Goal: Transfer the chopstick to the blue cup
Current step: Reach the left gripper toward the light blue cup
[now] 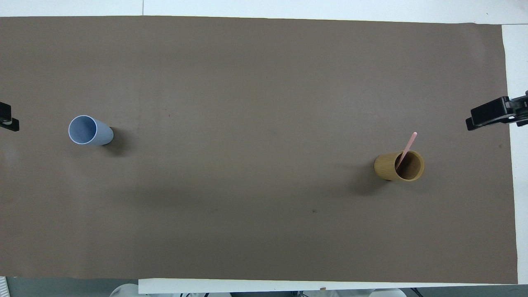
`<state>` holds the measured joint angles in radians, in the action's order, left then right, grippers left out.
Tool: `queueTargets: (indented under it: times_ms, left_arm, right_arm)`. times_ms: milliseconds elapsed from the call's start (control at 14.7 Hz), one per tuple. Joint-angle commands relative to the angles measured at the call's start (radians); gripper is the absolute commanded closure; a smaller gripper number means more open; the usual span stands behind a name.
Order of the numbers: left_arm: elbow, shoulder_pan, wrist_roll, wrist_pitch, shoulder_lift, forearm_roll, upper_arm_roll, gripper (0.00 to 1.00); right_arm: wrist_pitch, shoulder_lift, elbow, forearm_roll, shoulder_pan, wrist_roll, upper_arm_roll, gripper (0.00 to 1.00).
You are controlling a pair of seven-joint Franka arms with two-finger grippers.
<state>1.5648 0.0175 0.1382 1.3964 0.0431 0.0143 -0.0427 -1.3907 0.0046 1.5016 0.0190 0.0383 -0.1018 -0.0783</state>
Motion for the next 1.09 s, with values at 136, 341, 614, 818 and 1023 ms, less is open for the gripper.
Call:
queueTargets:
  times_ms: [136, 341, 614, 818, 1023]
  left_arm:
    - [0.009, -0.004, -0.005, -0.01, 0.008, -0.001, 0.007, 0.0]
    - [0.052, 0.001, 0.027, 0.044, 0.026, -0.001, 0.007, 0.0]
    - [0.346, 0.016, 0.037, 0.376, 0.112, 0.003, 0.011, 0.0]
    - [0.46, 0.03, 0.037, 0.524, 0.09, 0.003, 0.009, 0.0]
    - [0.529, 0.038, 0.037, 0.668, 0.02, 0.003, 0.009, 0.0]
  right_arm:
    - [-0.001, -0.026, 0.031, -0.004, 0.0, 0.014, 0.002, 0.0]
    - [-0.001, -0.026, 0.031, -0.004, 0.0, 0.014, 0.002, 0.0]
    - [-0.001, -0.026, 0.031, -0.004, 0.0, 0.014, 0.002, 0.0]
    - [-0.001, -0.026, 0.031, -0.004, 0.0, 0.014, 0.002, 0.0]
    - [-0.001, -0.026, 0.031, -0.004, 0.0, 0.014, 0.002, 0.0]
